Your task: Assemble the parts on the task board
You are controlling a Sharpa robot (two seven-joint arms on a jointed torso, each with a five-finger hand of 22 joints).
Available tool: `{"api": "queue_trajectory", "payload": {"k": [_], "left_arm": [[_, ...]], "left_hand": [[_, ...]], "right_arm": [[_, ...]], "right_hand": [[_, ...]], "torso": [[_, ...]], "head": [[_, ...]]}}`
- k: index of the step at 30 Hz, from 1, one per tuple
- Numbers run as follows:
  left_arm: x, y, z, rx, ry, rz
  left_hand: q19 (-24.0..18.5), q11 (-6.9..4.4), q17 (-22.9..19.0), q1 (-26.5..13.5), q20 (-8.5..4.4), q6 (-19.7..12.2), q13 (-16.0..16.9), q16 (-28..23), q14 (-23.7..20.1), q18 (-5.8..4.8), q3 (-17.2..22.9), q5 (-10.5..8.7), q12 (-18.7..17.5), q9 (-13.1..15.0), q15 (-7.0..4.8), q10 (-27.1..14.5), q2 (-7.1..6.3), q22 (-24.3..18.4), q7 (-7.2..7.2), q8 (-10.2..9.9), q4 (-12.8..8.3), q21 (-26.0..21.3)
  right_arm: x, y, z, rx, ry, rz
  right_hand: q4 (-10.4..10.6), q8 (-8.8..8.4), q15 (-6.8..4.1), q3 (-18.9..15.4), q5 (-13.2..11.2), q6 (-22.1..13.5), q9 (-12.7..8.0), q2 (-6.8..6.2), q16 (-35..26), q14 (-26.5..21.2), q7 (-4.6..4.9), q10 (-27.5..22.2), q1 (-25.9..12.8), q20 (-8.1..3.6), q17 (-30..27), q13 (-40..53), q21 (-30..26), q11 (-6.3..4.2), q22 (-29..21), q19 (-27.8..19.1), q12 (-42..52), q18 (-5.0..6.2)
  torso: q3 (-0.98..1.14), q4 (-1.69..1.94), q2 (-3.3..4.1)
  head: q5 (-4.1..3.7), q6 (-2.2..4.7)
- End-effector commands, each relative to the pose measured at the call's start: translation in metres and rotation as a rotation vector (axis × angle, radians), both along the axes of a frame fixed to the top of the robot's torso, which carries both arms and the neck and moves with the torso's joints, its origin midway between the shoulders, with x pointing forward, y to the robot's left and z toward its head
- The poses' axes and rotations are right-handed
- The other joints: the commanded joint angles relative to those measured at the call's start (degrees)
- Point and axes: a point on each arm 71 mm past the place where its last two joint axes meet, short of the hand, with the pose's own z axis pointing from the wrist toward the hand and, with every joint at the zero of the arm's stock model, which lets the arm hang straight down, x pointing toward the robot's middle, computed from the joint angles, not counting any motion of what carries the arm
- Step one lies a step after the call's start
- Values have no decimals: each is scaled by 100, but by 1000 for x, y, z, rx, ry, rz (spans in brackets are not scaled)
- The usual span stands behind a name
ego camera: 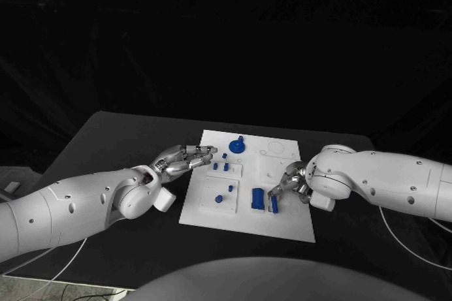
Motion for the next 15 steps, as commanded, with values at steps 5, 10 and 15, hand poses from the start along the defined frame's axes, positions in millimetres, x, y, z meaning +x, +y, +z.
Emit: {"api": "queue_trajectory", "payload": {"k": [5, 10, 15], "left_arm": [[-1, -4, 0, -12, 3, -26], [-2, -4, -2, -11, 6, -27], [-5, -3, -5, -10, 14, -28]], "left_hand": [[-9, 17, 2, 50, 5, -42, -4, 22, 13, 59, 23, 26, -38, -2, 24, -8, -2, -9, 5, 37, -6, 4], [-9, 18, 2, 55, 5, -44, -4, 23, 13, 59, 25, 28, -36, -2, 25, -8, -3, -8, 6, 37, -7, 4], [-9, 18, 2, 55, 5, -44, -4, 23, 13, 59, 25, 28, -36, -2, 25, -8, -3, -8, 6, 37, -7, 4]], "right_arm": [[-1, 1, -1, -2, 8, 17], [-1, 1, -1, -7, 5, 20], [0, -1, -1, -18, -6, 27]], "right_hand": [[90, -61, 44, -52, -240, -92, 13, 12, 20, 598, 37, 597, -148, 21, 1510, 1509, -61, 66, 733, -14, 22, 71], [186, -69, 59, -146, -601, -97, 34, 10, 20, 598, 52, 597, -274, 36, 1510, 1509, -74, 81, 737, -3, 22, 71], [208, -65, 58, -171, -683, -87, 43, 15, 20, 598, 50, 597, -300, 38, 1510, 1509, -47, 80, 748, 15, 22, 66]], "torso": [[-1, 0, 1], [0, 1, 0], [0, 1, -2]], "head": [[-5, -1], [-5, -1], [-1, -1]]}}
